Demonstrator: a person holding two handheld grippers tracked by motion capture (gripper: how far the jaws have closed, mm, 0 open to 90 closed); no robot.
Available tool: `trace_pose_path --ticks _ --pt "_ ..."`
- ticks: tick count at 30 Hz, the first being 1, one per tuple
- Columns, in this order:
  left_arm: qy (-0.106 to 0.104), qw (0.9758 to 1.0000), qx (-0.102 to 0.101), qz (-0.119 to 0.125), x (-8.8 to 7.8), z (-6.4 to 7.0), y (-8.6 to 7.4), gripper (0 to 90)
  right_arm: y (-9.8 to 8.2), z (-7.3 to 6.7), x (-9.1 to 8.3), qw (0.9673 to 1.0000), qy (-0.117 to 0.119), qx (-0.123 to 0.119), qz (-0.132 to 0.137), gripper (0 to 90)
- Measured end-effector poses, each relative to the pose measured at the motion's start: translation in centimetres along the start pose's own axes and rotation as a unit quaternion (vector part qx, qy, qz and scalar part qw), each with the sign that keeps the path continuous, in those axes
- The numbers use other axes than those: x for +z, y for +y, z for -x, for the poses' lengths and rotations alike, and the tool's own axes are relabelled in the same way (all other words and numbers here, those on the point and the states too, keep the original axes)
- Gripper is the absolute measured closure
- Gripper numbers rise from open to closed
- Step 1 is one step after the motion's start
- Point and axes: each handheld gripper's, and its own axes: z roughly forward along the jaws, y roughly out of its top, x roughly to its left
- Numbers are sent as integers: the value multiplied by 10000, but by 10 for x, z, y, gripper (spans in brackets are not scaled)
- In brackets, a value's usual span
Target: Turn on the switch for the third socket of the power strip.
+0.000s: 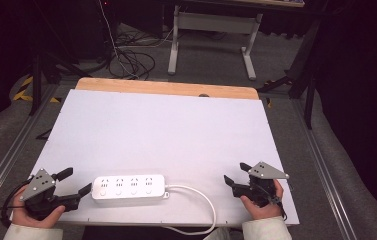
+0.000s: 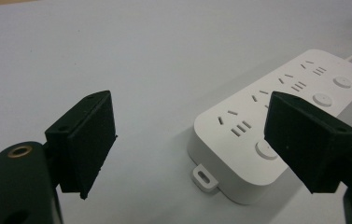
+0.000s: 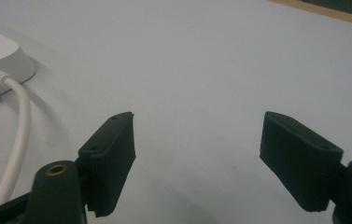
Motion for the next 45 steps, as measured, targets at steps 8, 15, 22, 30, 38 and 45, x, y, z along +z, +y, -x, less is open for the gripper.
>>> trace_pose_path --ticks 8,15,22,30,38,45 --pt "34 10000 -8 34 -1 1 1 163 0 0 0 10000 2 3 8 271" --pt "43 10000 81 11 -1 1 4 163 0 -2 1 10000 22 -49 -14 271" --pt "19 9999 161 -28 -2 2 11 177 0 -2 1 10000 42 -48 -26 271" --pt "-400 9990 179 -116 -1 8 26 180 -1 -2 4 9999 100 -41 -90 271" --pt "-592 9968 476 -255 6 19 39 232 -1 -4 7 9997 159 -70 -151 271" --pt "-750 9949 593 -333 14 28 49 262 -1 -4 7 9997 170 -83 -150 271"
